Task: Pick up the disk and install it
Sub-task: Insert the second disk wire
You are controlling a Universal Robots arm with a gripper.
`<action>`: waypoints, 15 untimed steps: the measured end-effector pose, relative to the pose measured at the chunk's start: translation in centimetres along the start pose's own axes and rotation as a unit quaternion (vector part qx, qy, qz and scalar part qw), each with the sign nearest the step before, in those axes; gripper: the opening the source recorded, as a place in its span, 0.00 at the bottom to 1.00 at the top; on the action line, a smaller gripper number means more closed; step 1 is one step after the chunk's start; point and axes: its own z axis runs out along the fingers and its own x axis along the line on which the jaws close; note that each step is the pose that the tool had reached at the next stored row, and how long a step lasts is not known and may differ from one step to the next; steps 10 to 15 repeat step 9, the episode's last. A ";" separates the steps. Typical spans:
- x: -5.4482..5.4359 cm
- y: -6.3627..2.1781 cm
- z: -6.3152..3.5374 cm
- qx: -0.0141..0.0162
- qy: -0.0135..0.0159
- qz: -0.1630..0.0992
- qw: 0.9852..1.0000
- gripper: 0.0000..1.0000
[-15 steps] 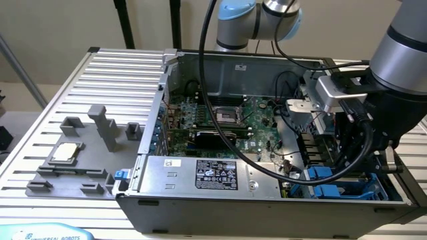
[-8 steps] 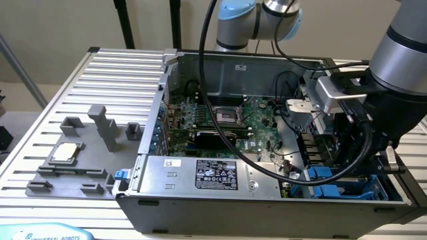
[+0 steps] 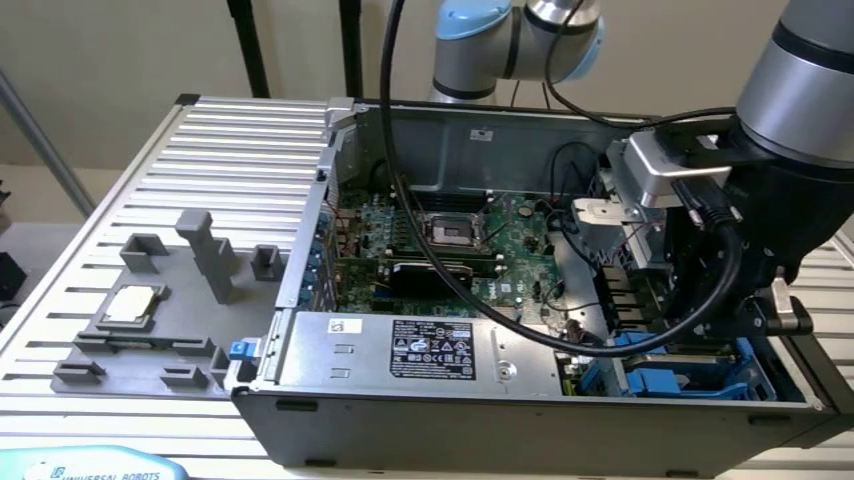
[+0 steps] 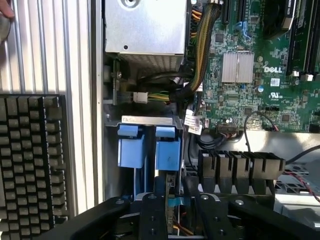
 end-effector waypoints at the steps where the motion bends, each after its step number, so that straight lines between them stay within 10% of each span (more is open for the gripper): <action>1: 0.0 0.15 -0.08 0.001 -0.001 0.000 1.000 0.30; 15: 0.0 0.16 -0.09 0.001 -0.001 0.000 1.000 0.30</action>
